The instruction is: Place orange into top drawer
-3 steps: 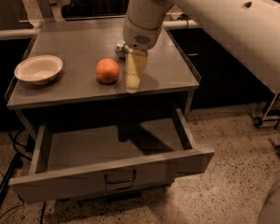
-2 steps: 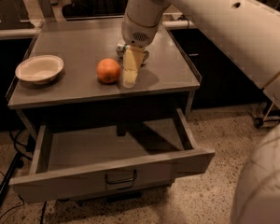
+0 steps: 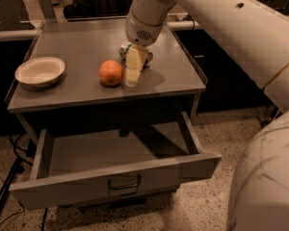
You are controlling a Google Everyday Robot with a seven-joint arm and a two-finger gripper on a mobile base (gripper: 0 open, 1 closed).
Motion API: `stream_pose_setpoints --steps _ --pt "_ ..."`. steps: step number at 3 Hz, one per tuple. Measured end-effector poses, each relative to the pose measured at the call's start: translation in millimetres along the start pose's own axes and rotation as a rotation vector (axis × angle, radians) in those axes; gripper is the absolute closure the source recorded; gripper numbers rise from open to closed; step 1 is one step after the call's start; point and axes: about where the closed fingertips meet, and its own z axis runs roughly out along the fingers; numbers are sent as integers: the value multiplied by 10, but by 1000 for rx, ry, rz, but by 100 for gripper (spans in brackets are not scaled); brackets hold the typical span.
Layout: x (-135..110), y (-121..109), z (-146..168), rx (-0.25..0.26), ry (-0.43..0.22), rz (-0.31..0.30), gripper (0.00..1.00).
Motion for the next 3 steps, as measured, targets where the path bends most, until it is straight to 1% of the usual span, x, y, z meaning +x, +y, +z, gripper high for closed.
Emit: stream_pose_setpoints --steps 1,2,3 --pt "-32 -10 90 -25 -17 -6 0" --pt "-87 -108 194 -48 -8 -33 0" --pt "-267 -26 376 -82 -45 -52 0"
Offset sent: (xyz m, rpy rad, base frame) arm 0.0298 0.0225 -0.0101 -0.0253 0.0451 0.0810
